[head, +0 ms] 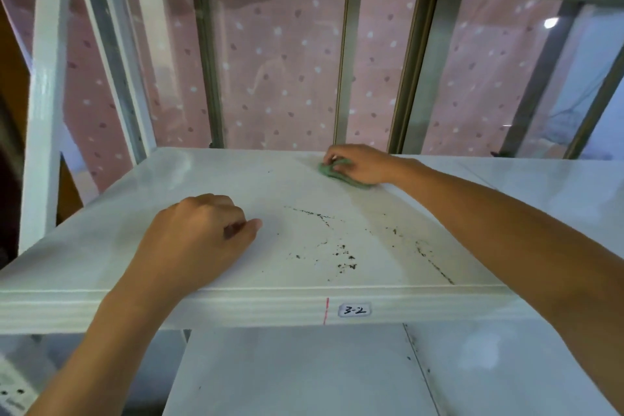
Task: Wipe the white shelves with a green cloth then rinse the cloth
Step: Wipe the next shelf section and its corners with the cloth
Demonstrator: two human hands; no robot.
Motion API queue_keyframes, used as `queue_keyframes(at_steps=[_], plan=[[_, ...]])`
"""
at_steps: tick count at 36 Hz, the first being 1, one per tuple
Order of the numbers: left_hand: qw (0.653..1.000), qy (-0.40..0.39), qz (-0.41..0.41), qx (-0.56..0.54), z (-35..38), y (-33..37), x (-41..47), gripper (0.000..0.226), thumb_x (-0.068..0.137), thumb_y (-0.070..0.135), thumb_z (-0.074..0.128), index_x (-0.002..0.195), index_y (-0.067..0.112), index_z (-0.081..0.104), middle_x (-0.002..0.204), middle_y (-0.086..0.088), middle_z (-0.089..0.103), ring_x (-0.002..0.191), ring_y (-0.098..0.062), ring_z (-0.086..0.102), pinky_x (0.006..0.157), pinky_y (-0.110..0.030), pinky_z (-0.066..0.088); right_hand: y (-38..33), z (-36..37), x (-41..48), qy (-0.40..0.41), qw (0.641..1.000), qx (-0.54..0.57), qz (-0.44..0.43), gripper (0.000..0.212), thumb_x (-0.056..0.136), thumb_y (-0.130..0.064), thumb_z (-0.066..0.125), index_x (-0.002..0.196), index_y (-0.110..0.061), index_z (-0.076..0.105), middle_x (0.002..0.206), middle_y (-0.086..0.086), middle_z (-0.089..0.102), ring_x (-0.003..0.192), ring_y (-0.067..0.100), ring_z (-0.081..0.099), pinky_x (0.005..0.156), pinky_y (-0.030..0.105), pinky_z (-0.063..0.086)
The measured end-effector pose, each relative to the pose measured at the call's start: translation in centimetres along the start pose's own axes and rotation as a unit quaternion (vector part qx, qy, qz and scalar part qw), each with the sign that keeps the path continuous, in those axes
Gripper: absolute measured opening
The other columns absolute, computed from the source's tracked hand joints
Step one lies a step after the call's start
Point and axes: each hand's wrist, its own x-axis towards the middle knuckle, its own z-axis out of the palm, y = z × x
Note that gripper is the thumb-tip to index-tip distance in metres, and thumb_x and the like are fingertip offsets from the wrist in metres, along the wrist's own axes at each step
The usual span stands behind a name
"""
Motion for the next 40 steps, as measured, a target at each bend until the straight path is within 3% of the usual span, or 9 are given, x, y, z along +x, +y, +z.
queue_keyframes(at_steps=[5,7,12,15,24,28,33,37,40], plan=[[1.0,0.013,-0.001,0.014,0.0,0.3,0.0,0.052,0.09,0.053,0.041,0.057,0.017,0.061,0.062,0.005,0.052,0.055,-0.023,0.048,0.052,-0.028,0.04,1.8,0.1,-0.2,0.008,0.998,-0.01,0.062,0.016,0.104,-0.031,0.047,0.117,-0.033,0.056,0.133,-0.001,0.058,0.118,0.024,0.056,0.1,0.041,0.046],[1.0,0.018,-0.002,0.013,0.0,0.3,-0.1,0.052,0.09,0.052,0.042,0.056,0.017,0.061,0.062,0.005,0.051,0.054,-0.024,0.048,0.052,-0.029,0.043,0.1,0.2,-1.1,-0.007,0.999,-0.006,0.035,0.017,0.104,-0.03,0.046,0.117,-0.032,0.056,0.128,-0.003,0.06,0.114,0.022,0.058,0.099,0.041,0.047],[1.0,0.023,0.005,0.012,0.1,0.2,-0.1,0.053,0.09,0.053,0.041,0.057,0.017,0.063,0.063,0.005,0.055,0.055,-0.024,0.052,0.052,-0.033,0.049,-5.1,1.3,-5.7,-0.031,0.994,0.025,-0.102,0.014,0.104,-0.025,0.049,0.116,-0.026,0.056,0.121,-0.013,0.059,0.111,0.009,0.056,0.093,0.022,0.043],[0.999,0.029,0.007,0.024,0.1,0.3,-0.1,0.054,0.09,0.054,0.04,0.055,0.017,0.061,0.061,0.005,0.053,0.053,-0.024,0.051,0.05,-0.032,0.048,-5.0,1.1,-6.5,-0.035,0.992,0.015,-0.123,0.015,0.103,-0.027,0.051,0.117,-0.026,0.056,0.12,-0.014,0.059,0.11,0.007,0.055,0.094,0.02,0.042],[0.999,0.033,0.011,0.023,0.0,0.4,-0.3,0.048,0.091,0.047,0.048,0.056,0.017,0.062,0.06,0.008,0.052,0.052,-0.025,0.051,0.051,-0.033,0.048,6.3,-1.7,-9.2,0.06,0.991,-0.016,0.115,0.018,0.103,-0.031,0.05,0.115,-0.022,0.06,0.125,0.001,0.062,0.113,0.024,0.058,0.093,0.033,0.045],[0.999,0.03,0.008,0.03,-0.1,0.4,-0.2,0.048,0.091,0.046,0.049,0.055,0.016,0.061,0.06,0.007,0.054,0.052,-0.024,0.051,0.05,-0.033,0.048,7.2,-1.7,-10.3,0.063,0.987,-0.02,0.149,0.015,0.103,-0.029,0.05,0.113,-0.023,0.06,0.122,0.003,0.063,0.111,0.025,0.058,0.094,0.036,0.046],[0.999,0.025,0.006,0.031,-0.2,0.7,-0.2,0.048,0.09,0.046,0.049,0.054,0.016,0.059,0.06,0.006,0.054,0.051,-0.024,0.051,0.051,-0.032,0.047,2.4,-1.0,-11.1,0.023,0.996,-0.011,0.087,0.006,0.101,-0.037,0.049,0.1,-0.035,0.054,0.115,-0.005,0.063,0.102,0.025,0.063,0.091,0.047,0.053],[0.999,0.02,-0.003,0.03,0.0,0.4,-0.1,0.048,0.094,0.045,0.054,0.056,0.016,0.06,0.062,0.005,0.054,0.055,-0.025,0.053,0.053,-0.033,0.048,-2.8,0.1,-12.5,-0.025,1.0,0.002,-0.008,0.011,0.103,-0.028,0.05,0.112,-0.027,0.057,0.119,-0.016,0.059,0.111,0.011,0.057,0.094,0.028,0.045],[0.999,0.024,0.0,0.025,0.1,0.1,-0.2,0.047,0.095,0.042,0.058,0.057,0.016,0.062,0.062,0.006,0.055,0.055,-0.024,0.053,0.054,-0.034,0.049,-2.6,-0.2,-13.6,-0.007,1.0,0.003,0.01,0.013,0.103,-0.027,0.051,0.114,-0.025,0.058,0.122,-0.012,0.062,0.111,0.01,0.056,0.094,0.027,0.044]])
